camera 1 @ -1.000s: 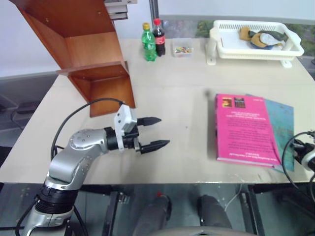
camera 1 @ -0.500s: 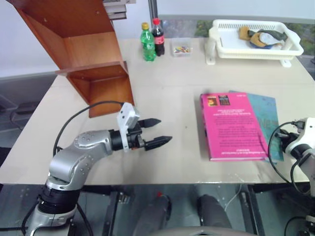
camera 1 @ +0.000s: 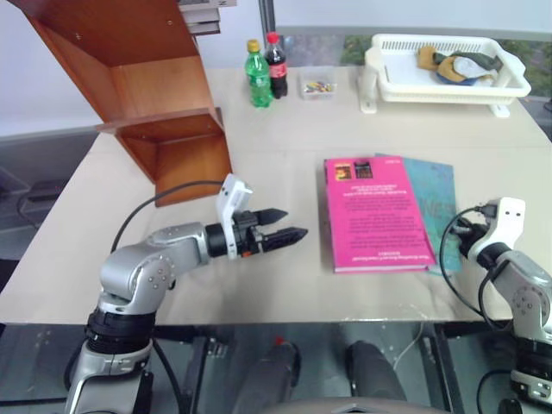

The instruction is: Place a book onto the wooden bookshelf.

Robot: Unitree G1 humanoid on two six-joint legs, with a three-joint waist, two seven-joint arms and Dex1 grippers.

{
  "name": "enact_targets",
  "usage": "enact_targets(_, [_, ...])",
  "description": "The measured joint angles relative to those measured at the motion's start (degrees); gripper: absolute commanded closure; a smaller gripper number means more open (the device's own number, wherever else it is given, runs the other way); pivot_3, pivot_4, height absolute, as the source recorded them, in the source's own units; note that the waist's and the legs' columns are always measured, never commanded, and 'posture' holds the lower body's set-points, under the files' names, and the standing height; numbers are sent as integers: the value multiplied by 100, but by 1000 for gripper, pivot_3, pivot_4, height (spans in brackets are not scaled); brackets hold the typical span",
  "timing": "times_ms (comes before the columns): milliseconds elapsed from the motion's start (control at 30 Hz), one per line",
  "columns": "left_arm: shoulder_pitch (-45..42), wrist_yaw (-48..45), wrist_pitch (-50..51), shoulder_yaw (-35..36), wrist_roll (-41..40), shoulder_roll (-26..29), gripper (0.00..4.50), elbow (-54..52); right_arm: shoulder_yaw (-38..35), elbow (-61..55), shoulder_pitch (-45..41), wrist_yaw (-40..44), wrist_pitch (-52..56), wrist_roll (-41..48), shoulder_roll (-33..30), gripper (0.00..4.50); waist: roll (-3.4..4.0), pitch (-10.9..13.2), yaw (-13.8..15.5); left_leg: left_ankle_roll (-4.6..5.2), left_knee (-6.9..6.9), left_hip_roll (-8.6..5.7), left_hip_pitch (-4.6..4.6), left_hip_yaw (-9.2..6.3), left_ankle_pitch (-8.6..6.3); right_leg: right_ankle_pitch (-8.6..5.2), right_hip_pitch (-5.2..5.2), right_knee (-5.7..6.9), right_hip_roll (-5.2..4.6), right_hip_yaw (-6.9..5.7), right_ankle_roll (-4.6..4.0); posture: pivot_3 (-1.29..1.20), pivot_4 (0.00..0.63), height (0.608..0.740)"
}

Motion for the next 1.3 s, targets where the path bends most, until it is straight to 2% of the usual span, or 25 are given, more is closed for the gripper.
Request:
enact_targets(67, [-126,58,86,51,-86,-35,0,109,-12,-390,332,127,-82,-66,-271,3593,1,0,26,-10,0,-7,-5,-2,6,0,-1,-1,-6,-2,1,0,150,740])
enact_targets(133, [-174,57,123,89,-94,-37,0,169,-168,-891,731,262,-90,-55,-477,2596,0,0,31,-11,0,-6,-5,-1,6,0,0,-5,-6,-2,1,0,150,740])
enact_targets(300, [-340,-125,153,-56,-83,-43,0,454,-1080,-2365,2081,793,-110,164,-994,441,1,0,46,-5,1,-4,-6,2,1,-1,1,-9,-7,-3,3,0,150,740])
enact_targets(333, [-369,-185,160,-116,-71,-72,0,589,-1390,-2823,2187,987,-113,448,-1046,168,-1,1,18,9,1,-3,-4,4,-7,-1,2,-8,-5,-1,3,0,150,740])
enact_targets(400, [-421,-225,177,-160,-73,-108,0,676,-1569,-3134,2231,1077,-79,743,-1070,168,-7,5,-7,12,3,1,-4,5,-9,-1,3,-7,-3,-1,4,0,150,740])
enact_targets(467, [-634,-283,268,-220,-77,-184,0,966,-1785,-3838,2397,1224,85,1553,-1227,168,-10,6,8,13,8,1,-4,0,-9,-1,6,-7,-2,-6,4,0,150,740])
enact_targets(700, [-1071,-612,261,-511,112,-306,0,1701,-1666,-4781,2564,1044,216,3180,-1869,57,-25,12,35,13,17,-2,-11,1,-9,0,7,-14,-7,-7,5,0,150,740])
enact_targets(967, [-1169,-737,320,-606,274,-434,0,1922,-945,-4776,2846,197,-488,3296,-2420,57,-40,20,135,7,17,-1,-15,-1,-6,-1,4,-15,-10,-8,5,0,150,740])
enact_targets(1100, [-1169,-724,543,-571,257,-468,0,1921,-533,-4775,3115,132,-904,3321,-2561,57,-44,22,143,-3,17,-4,-17,-2,0,-1,5,-18,-11,-10,5,0,150,740])
enact_targets(1300, [-1238,-345,1181,-301,20,-1011,0,2117,-461,-4776,3460,197,-1484,3107,-2977,57,-53,25,148,-4,23,-6,-18,-7,1,-1,6,-16,-8,-17,6,0,150,740])
